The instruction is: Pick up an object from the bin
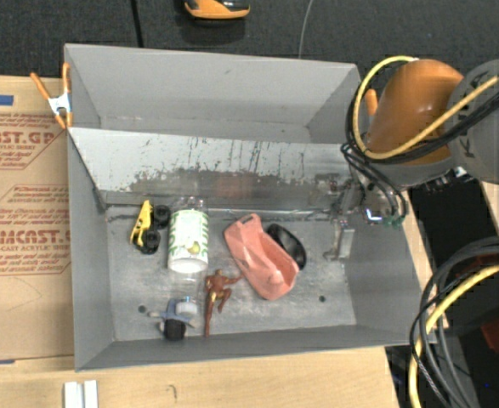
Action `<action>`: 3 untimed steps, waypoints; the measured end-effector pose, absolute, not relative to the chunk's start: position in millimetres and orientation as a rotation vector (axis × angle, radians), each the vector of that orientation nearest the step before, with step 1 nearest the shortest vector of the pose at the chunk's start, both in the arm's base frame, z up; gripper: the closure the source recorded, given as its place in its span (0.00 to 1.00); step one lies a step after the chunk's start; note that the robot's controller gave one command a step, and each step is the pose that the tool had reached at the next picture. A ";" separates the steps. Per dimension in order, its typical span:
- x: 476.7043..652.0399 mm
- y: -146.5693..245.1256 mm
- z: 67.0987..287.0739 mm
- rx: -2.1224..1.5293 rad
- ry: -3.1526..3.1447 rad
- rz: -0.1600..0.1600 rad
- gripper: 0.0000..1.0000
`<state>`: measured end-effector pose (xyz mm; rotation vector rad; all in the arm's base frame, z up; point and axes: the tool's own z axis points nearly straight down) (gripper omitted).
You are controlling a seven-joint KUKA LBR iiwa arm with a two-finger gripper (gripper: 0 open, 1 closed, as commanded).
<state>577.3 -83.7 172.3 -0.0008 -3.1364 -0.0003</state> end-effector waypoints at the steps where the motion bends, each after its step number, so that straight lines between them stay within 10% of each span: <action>1: 579.0 -83.3 177.2 0.001 -3.144 0.001 0.00; 3: 582.4 -66.5 124.5 -0.411 -3.117 -0.002 0.00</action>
Offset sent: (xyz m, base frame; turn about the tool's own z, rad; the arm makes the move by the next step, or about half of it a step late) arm 0.0061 0.0214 -0.0135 0.0802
